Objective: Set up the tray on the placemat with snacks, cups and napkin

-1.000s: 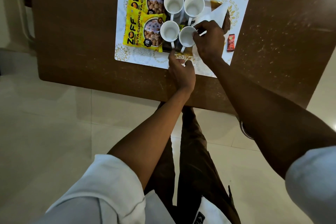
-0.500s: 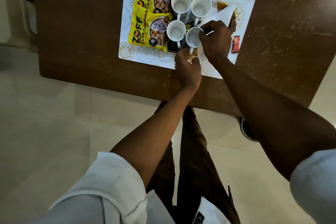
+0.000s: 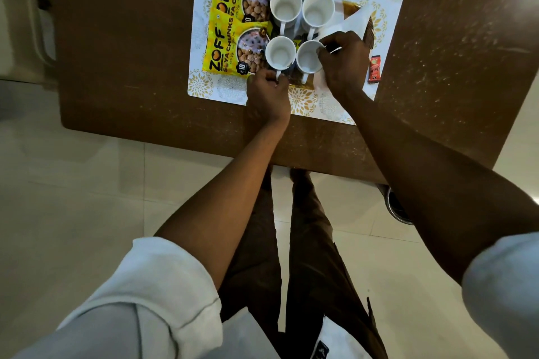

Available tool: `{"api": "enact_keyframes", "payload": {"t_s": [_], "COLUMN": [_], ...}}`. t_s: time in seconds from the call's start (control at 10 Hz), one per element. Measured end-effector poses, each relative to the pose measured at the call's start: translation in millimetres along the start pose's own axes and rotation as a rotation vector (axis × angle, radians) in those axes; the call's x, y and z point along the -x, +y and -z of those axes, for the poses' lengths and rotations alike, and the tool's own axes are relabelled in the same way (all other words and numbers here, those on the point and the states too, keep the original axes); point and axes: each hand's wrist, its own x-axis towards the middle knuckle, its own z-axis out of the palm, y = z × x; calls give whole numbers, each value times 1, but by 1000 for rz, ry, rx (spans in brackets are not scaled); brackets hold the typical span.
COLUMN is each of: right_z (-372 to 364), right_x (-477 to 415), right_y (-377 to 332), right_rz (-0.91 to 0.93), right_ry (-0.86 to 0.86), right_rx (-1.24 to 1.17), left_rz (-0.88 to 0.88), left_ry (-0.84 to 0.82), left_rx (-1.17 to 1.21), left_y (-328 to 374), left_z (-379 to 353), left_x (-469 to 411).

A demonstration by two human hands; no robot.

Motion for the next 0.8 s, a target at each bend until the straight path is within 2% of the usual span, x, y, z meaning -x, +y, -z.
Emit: {"api": "enact_keyframes", "payload": {"t_s": [0.5, 0.6, 0.7, 0.8], "right_z": [4, 21, 48, 75], "right_x": [7, 14, 39, 59], "right_y": [-1, -11, -24, -33], "right_rz": [5, 6, -34, -40], "right_ry": [13, 82, 65, 1], "right_rx": [-14, -21, -28, 13], "left_rz": [-20, -13, -18, -85], "left_ry": [-10, 38, 19, -131], "left_rx": [46, 68, 63, -40], "left_y": [2, 19, 44, 62], "left_z": [8, 16, 38, 58], "left_x": [6, 10, 33, 57]}}
